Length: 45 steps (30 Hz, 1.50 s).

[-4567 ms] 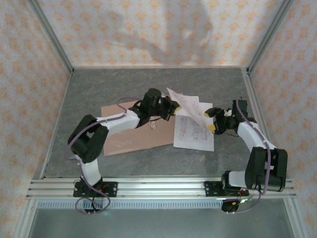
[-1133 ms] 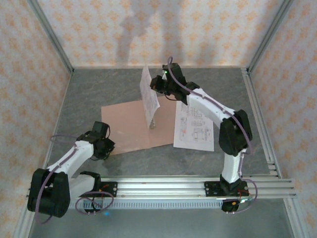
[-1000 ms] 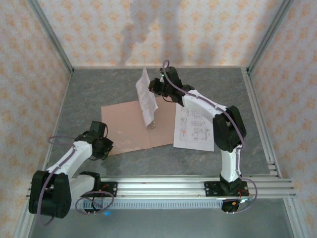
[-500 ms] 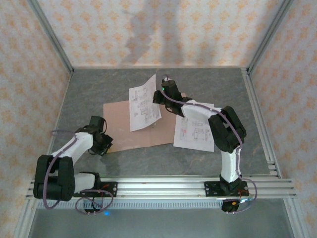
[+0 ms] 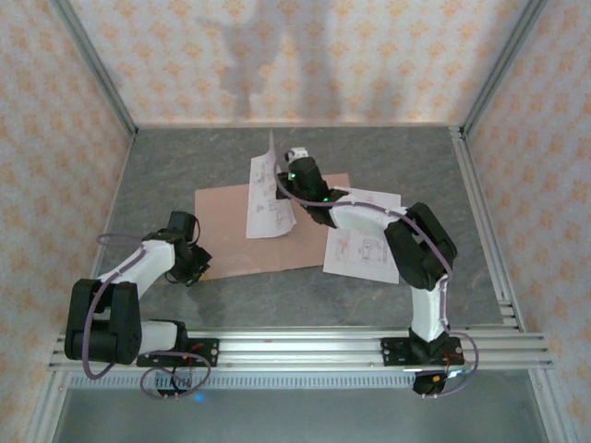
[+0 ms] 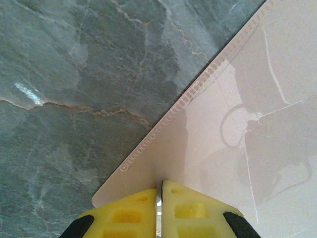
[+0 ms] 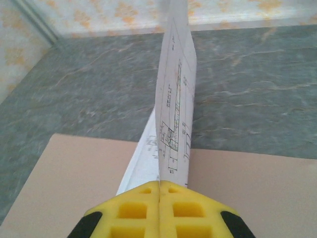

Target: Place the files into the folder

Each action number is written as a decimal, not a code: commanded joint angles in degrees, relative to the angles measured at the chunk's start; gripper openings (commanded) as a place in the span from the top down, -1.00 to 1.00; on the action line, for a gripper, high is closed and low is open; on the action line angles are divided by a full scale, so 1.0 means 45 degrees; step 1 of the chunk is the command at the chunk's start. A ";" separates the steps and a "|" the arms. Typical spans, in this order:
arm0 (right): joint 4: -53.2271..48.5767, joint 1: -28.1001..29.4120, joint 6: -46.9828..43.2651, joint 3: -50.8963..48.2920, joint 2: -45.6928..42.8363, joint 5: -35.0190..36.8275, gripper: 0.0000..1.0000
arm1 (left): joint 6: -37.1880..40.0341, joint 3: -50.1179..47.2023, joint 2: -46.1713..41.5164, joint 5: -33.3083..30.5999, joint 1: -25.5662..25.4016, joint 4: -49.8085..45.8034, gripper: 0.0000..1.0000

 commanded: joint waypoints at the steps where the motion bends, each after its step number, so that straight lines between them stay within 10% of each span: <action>1: 0.0668 0.0608 -0.1215 -0.0271 -0.0623 0.0902 1.00 | 0.0402 -0.0144 0.0290 -0.0751 0.0124 -0.0306 0.82; 45: 0.2712 0.0710 -0.2621 -0.5234 -0.4635 0.2432 1.00 | 0.1244 0.0363 0.0550 -0.0330 0.0105 -0.0251 0.90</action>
